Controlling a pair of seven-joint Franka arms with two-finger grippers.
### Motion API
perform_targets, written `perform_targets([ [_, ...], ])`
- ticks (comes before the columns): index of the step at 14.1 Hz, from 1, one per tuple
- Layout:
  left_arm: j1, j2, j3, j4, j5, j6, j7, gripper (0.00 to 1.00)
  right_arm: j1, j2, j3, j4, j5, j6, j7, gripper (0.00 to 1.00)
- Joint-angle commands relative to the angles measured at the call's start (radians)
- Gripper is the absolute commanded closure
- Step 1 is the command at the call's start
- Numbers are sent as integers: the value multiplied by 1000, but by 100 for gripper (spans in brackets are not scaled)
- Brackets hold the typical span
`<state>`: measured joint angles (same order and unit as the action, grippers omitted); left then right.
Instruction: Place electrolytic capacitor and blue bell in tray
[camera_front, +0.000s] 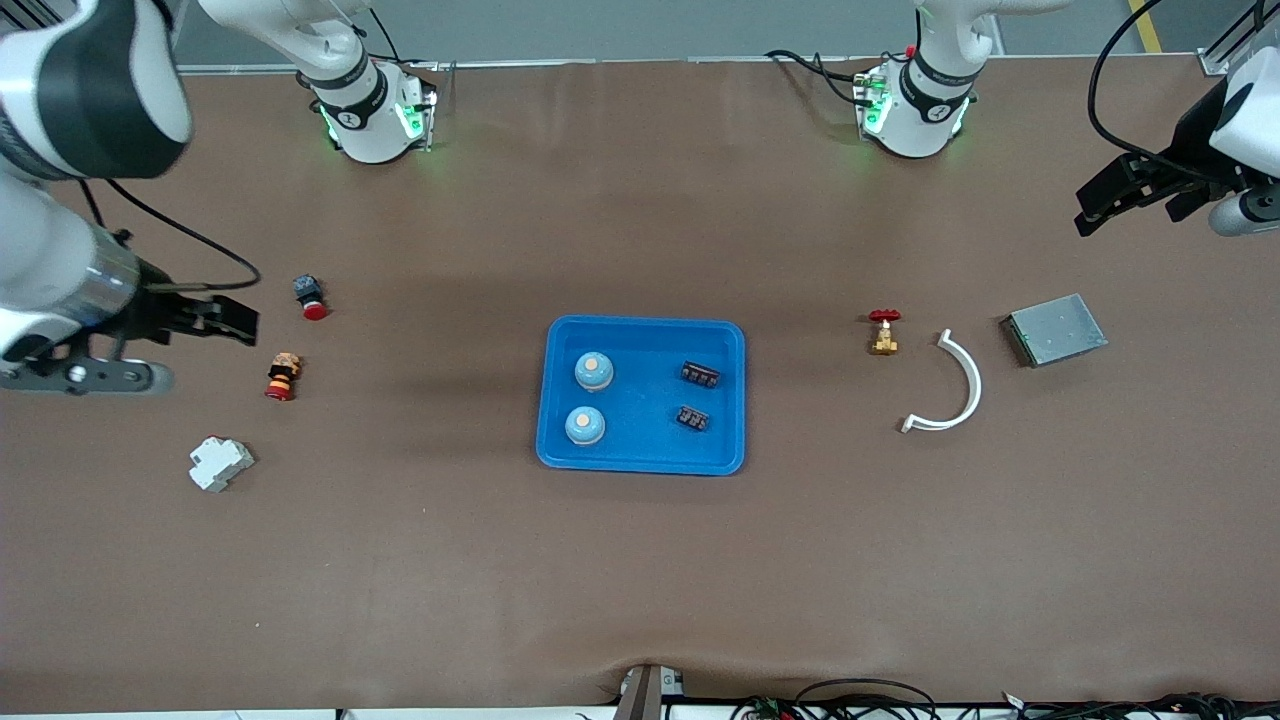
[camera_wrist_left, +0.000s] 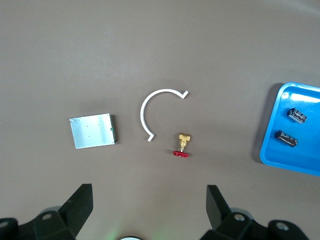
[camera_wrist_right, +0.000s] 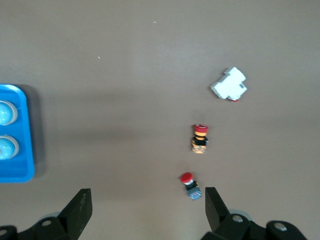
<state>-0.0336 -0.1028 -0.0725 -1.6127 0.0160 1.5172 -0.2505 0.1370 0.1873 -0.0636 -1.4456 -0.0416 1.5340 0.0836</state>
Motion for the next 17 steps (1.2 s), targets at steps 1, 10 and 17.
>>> perform_targets([
  [1,4,-12,-6,-4,18,-11,20,0,-57,-72,19,-67,2,12,-47,0],
  [10,4,-8,-4,0,22,-9,20,0,-154,-81,18,-65,6,63,-82,0],
  [17,6,-12,-3,2,21,-11,-1,0,-203,-97,27,-65,6,90,-94,0],
])
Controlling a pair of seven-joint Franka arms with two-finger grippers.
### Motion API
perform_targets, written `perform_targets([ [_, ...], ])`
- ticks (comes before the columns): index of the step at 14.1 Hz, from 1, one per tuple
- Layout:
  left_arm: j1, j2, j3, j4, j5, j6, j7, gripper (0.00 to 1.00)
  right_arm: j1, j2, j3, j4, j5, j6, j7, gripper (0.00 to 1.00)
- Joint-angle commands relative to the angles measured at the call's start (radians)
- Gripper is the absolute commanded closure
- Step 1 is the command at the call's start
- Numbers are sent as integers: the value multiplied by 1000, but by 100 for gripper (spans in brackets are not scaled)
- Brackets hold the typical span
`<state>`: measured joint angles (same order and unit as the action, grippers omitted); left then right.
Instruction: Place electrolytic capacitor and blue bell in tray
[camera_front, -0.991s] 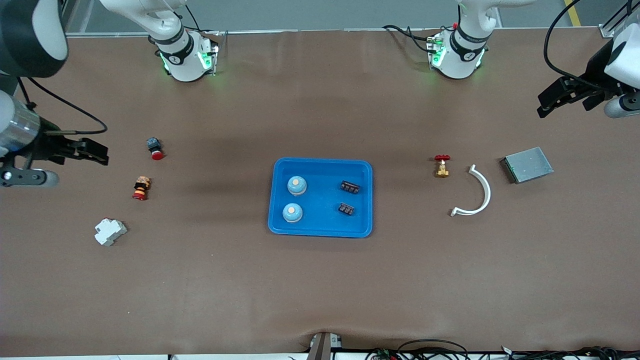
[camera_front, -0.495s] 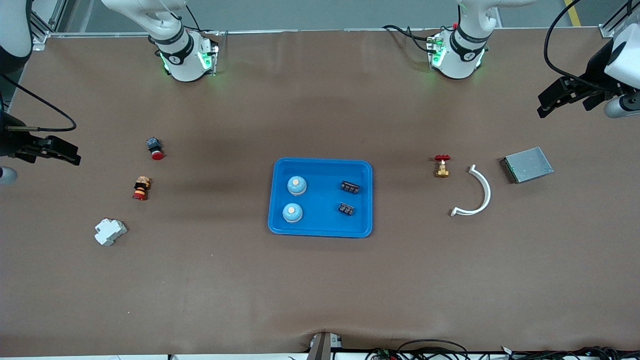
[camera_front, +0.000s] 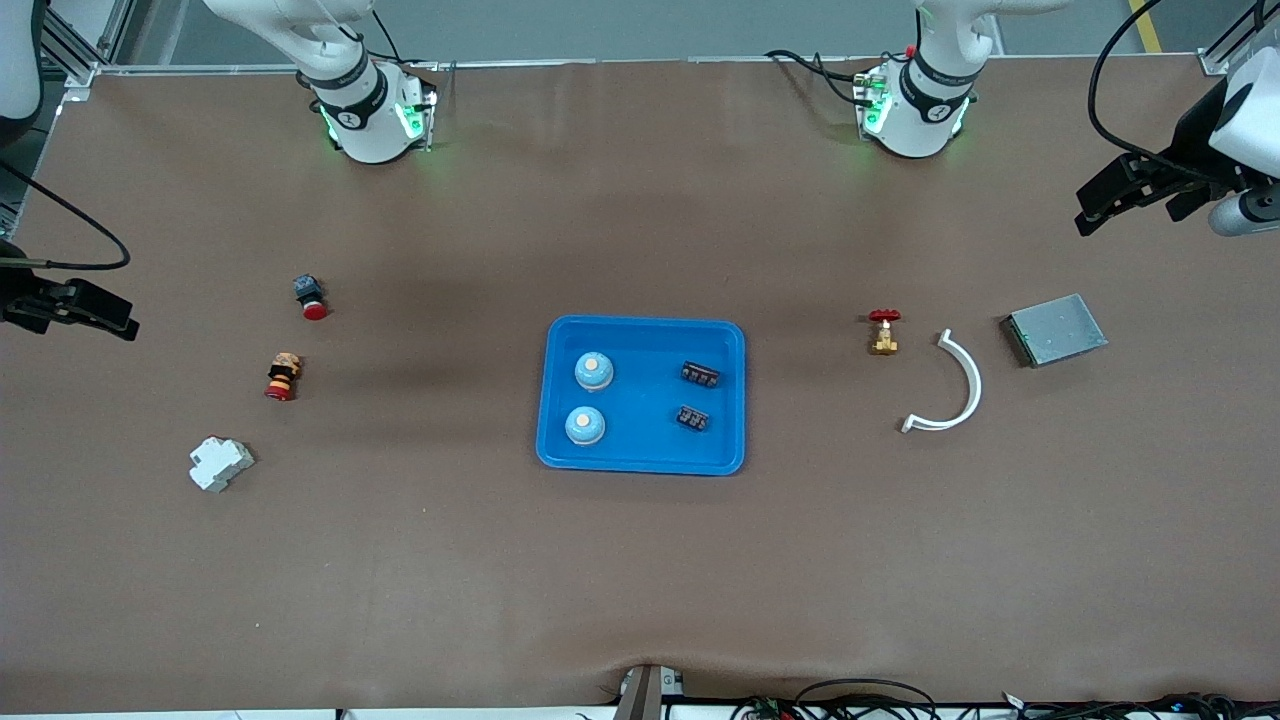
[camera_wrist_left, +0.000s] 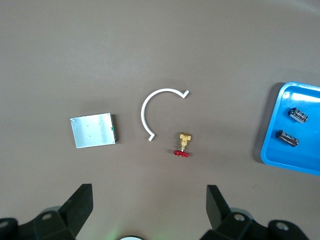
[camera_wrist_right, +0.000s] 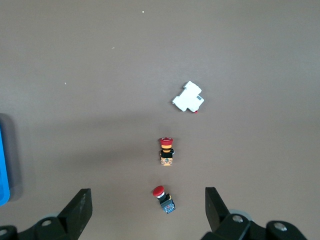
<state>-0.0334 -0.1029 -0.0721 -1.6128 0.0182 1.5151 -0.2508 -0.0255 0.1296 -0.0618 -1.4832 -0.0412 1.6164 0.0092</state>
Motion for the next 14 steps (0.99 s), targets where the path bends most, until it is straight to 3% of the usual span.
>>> perform_targets([
  [1,6,-12,-3,2,19,-9,1,0,-48,-39,23,-28,6,8,-41,0],
  [8,1,3,-5,27,20,-7,19,0,-51,-41,23,-28,10,11,-51,0],
  [11,7,31,0,60,20,-9,19,0,-53,-41,20,-28,90,13,-44,0],
  [14,9,32,8,74,22,-24,22,0,-51,-42,23,-26,98,11,-38,0],
])
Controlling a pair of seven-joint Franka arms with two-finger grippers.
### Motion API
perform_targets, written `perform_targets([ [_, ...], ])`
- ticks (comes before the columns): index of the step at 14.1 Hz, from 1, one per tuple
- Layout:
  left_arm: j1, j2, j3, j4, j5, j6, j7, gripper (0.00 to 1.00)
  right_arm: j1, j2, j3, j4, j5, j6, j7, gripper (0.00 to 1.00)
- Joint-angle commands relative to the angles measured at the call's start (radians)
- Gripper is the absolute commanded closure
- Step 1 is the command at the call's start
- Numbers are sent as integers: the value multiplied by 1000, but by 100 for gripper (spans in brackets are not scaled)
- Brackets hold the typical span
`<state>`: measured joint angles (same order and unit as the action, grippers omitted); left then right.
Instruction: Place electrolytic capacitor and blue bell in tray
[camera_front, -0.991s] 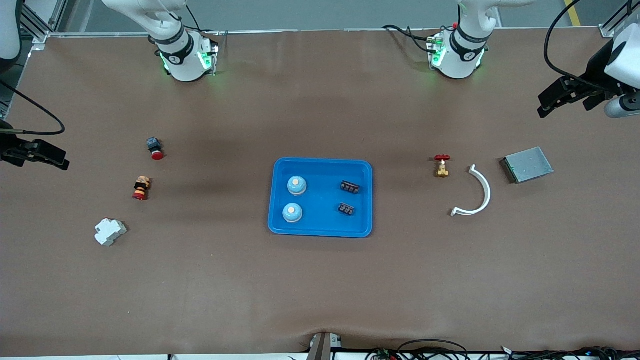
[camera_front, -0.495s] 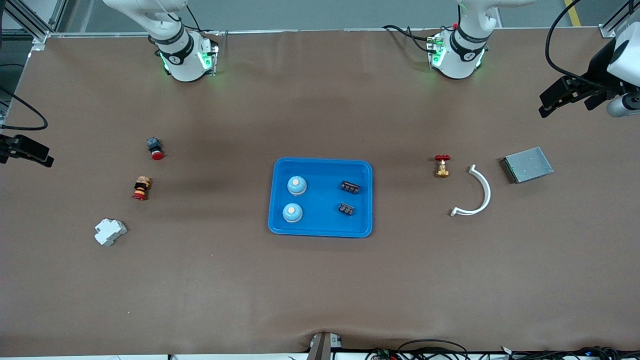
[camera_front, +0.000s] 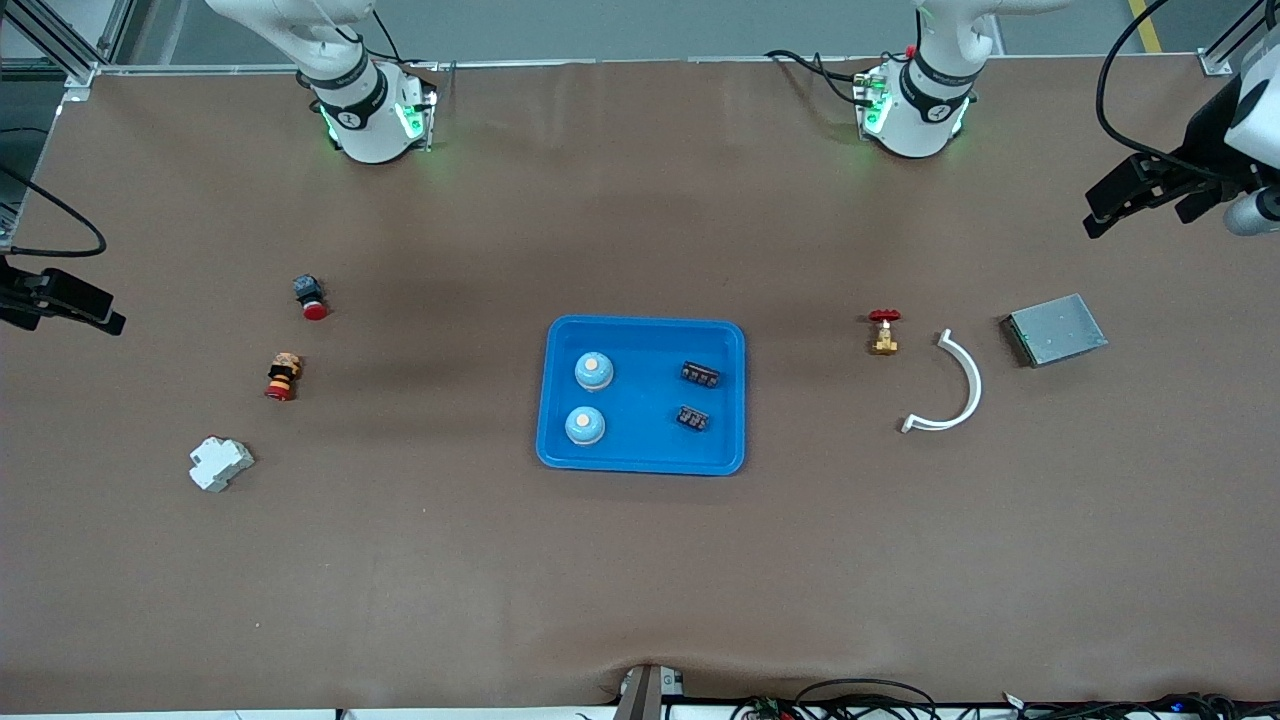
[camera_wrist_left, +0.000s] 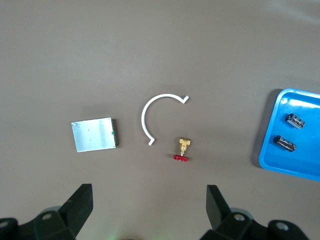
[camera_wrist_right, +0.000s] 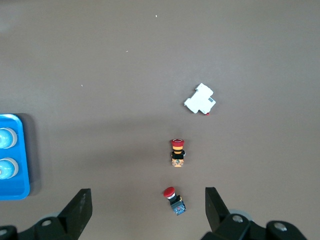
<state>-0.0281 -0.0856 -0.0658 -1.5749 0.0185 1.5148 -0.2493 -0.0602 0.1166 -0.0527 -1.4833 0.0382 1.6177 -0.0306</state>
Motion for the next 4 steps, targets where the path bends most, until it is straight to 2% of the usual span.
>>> perform_targets([
  [1,4,14,1,36,20,-28,21,0,-16,-28,14,-26,19,10,1,0],
  [4,5,10,3,36,21,-44,21,0,-15,-28,13,-28,20,7,0,0],
])
